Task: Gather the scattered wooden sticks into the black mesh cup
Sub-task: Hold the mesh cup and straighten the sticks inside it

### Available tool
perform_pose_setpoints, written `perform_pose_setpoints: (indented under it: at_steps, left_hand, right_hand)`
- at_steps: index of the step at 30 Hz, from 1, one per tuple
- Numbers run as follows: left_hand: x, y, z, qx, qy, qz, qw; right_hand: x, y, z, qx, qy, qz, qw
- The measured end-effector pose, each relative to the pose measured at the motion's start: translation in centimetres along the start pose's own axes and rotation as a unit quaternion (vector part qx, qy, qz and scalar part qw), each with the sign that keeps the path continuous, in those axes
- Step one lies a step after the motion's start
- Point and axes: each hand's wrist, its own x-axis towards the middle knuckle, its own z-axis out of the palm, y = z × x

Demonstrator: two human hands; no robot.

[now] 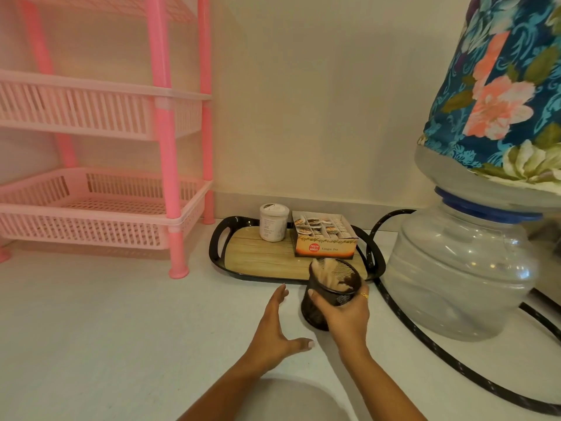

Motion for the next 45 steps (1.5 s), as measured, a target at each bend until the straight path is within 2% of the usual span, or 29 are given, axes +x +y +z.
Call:
perform_pose_setpoints:
  at_steps: [1,5,9,10,13,14,18,22,27,30,34,40,45]
  left_hand:
    - [-0.1,0.1,0.0,0.001,0.001,0.001,1.000]
    - [-0.2,0.5,-0.2,0.001,-0.007,0.006,1.000]
    - [-0.3,0.6,-0.1,0.005,-0.001,0.002,1.000]
    - [-0.3,0.6,-0.1,0.004,0.000,0.003,1.000]
    - [-0.4,0.6,-0.2,-0.008,-0.007,0.007,1.000]
    - [-0.4,0.7,-0.2,-0.010,-0.010,0.010,1.000]
    - [-0.4,0.8,-0.1,0.007,0.002,0.003,1.000]
    - [-0.5,0.8,-0.3,-0.018,-0.010,0.014,1.000]
    - [-0.4,0.5,-0.1,-0.008,0.001,0.005,1.000]
    - [-0.3,0.6,-0.1,-0.031,-0.008,0.013,0.999]
    - [-0.4,0.7,-0.1,-0.034,-0.008,0.024,0.999]
    - [-0.4,0.7,-0.2,-0.077,0.016,0.039,0.996]
    - [-0.3,0.4,-0.3,-0.061,0.045,0.036,0.996]
  right_hand:
    - [0.0,0.1,-0.2,-0.001,0.001,0.001,1.000]
    - [-0.5,0.7,-0.5,-0.040,-0.091,-0.026,0.995]
    - [-0.1,0.6,-0.8,-0.018,-0.019,-0.014,1.000]
    - [-0.3,0.6,-0.8,-0.017,-0.023,-0.020,0.999]
    - [-1.0,0.9,-0.6,-0.052,-0.103,-0.041,0.992]
    - [-1.1,0.9,-0.5,-0.061,-0.107,-0.044,0.991]
    - [-0.6,0.5,-0.4,-0.062,-0.022,-0.036,0.997]
    - [-0.8,0.5,-0.4,-0.071,-0.093,-0.049,0.992]
    - [-0.8,0.3,0.0,-0.058,-0.028,-0.023,0.998]
    - [-1.3,0.4,0.3,-0.071,-0.092,-0.047,0.992]
    - [-1.5,0.1,0.6,-0.055,-0.085,-0.033,0.994]
    - [-2.1,0.4,0.9,-0.029,-0.148,-0.008,0.989]
    - [-1.8,0.3,0.6,-0.046,-0.200,0.005,0.979]
